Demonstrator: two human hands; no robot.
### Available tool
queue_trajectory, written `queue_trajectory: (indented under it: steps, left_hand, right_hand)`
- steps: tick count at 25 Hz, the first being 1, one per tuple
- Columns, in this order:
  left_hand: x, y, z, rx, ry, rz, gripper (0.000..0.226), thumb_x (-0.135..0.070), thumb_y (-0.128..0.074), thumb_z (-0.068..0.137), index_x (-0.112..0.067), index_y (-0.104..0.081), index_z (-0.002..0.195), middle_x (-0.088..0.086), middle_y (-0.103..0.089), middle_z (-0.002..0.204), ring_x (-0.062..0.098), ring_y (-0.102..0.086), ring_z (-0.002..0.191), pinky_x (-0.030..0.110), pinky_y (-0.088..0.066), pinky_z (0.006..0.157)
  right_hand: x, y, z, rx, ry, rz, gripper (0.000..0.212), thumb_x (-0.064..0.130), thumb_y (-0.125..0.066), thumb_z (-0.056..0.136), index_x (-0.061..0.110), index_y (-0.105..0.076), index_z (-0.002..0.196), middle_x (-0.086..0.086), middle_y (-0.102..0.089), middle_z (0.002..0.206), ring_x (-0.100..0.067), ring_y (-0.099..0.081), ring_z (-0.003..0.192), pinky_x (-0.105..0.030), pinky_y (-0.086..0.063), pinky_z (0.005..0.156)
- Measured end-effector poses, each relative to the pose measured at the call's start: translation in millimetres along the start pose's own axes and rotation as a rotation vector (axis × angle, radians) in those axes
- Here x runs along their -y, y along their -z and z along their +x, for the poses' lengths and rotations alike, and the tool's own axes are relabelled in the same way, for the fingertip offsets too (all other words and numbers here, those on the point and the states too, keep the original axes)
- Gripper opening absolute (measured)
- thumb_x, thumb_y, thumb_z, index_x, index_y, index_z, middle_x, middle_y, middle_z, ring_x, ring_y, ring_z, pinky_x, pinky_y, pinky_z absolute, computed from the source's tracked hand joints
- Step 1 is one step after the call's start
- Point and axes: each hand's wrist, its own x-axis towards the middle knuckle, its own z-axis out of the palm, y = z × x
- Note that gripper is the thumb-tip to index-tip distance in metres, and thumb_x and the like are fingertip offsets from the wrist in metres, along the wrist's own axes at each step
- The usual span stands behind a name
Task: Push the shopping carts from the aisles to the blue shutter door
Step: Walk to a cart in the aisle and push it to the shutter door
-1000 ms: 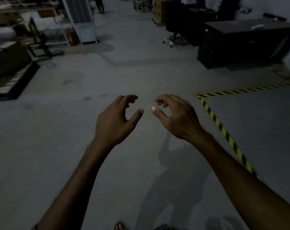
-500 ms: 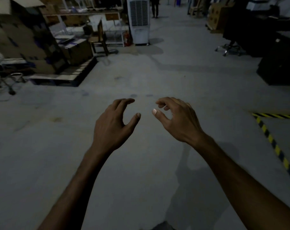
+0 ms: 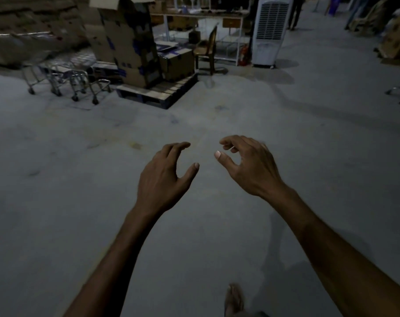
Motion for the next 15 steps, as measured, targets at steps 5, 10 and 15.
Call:
queue_trajectory:
  steps: [5,10,15]
  left_hand:
    - [40.0,-4.0,48.5,-0.037,0.055,0.067,0.052,-0.059,-0.057,0.096,-0.036,-0.048,0.142,-0.012,-0.053,0.141,0.012,-0.055,0.119,0.028,-0.042,0.079]
    - [70.3,-21.9,119.5,-0.074,0.09,0.108,0.051,-0.056,-0.059,0.096,-0.035,-0.049,0.142,-0.011,-0.054,0.139,0.013,-0.057,0.117,0.029,-0.042,0.077]
    - [98.4,-38.5,182.6,-0.109,0.141,0.135,0.052,-0.057,-0.058,0.096,-0.036,-0.048,0.143,-0.011,-0.054,0.14,0.013,-0.055,0.118,0.029,-0.041,0.078]
  right_hand:
    - [-6.1,-46.6,67.1,0.027,0.062,0.052,0.037,0.059,-0.054,0.097,0.032,-0.062,0.121,0.015,-0.066,0.109,-0.006,-0.06,0.096,-0.039,-0.047,0.09]
    - [-30.4,-79.1,150.6,0.064,0.112,0.076,0.038,0.059,-0.053,0.098,0.031,-0.061,0.124,0.013,-0.067,0.112,-0.008,-0.061,0.098,-0.039,-0.047,0.09]
    - [-53.4,-108.4,231.6,0.098,0.164,0.1,0.042,0.061,-0.05,0.098,0.031,-0.06,0.124,0.012,-0.067,0.112,-0.008,-0.061,0.099,-0.042,-0.048,0.092]
